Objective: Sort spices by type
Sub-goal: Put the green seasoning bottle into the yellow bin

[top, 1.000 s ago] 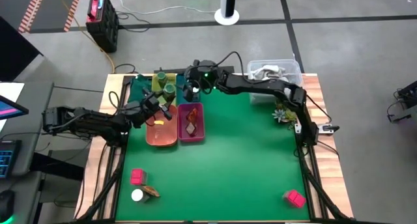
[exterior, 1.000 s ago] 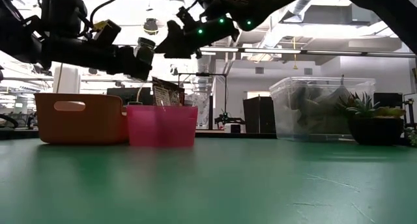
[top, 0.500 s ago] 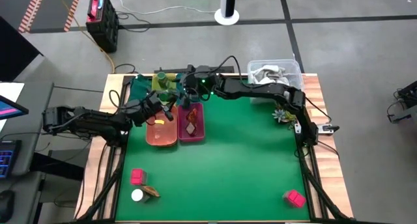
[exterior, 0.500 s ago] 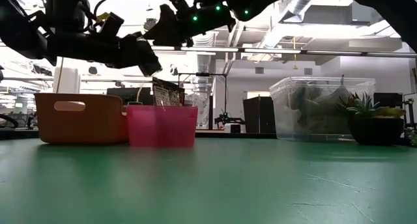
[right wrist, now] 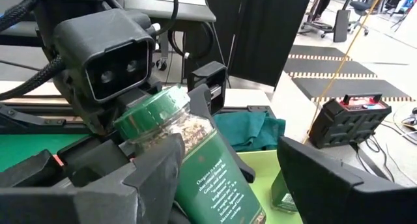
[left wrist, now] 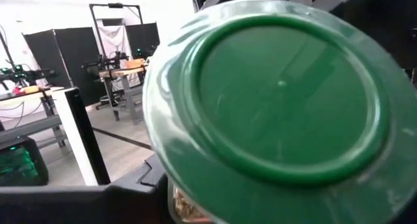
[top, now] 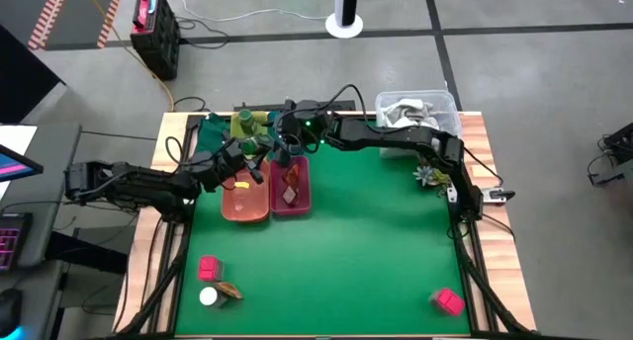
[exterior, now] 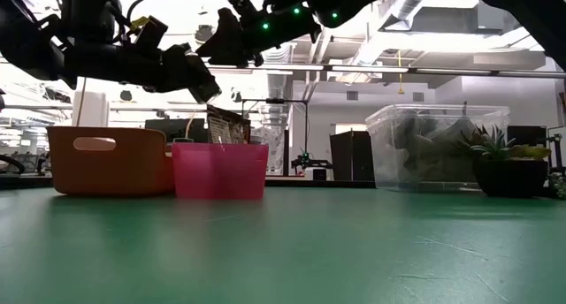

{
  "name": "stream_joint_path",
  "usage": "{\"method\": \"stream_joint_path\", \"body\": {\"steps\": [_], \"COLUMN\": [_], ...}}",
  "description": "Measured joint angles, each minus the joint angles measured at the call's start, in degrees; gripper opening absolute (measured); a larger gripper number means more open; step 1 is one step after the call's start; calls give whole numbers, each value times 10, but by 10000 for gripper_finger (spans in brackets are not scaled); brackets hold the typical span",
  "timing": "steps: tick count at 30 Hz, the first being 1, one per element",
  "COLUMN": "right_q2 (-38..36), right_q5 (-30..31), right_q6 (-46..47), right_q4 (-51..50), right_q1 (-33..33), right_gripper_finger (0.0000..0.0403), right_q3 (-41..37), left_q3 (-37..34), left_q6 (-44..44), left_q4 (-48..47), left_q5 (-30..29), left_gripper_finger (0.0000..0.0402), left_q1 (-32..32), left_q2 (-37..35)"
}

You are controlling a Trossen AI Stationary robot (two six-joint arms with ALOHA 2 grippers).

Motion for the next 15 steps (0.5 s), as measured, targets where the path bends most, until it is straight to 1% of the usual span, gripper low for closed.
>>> {"method": "stream_joint_path", "body": {"steps": [7,9,13,15], "right_q2": [-3,-15,-58,-81], "right_q5": [5,17,47,50], "right_q6": [-6,-16,-32,-31], "right_q4": [-12,-38,-97,-139], "right_q1": [-3,-8,-26,-37], "right_gripper_finger": [285,285,285,285], "right_q3": [0,-1,-1,0], "left_q3": [0,0,0,0], "left_q6": [0,2,9,9], "left_q4": [-7,-13,-31,-39], "left_q5": [-1,-10,-49,-62], "left_gripper_finger": [194,194,194,194], "left_q1": [0,0,1,8], "left_q2": [0,0,-1,-1]}}
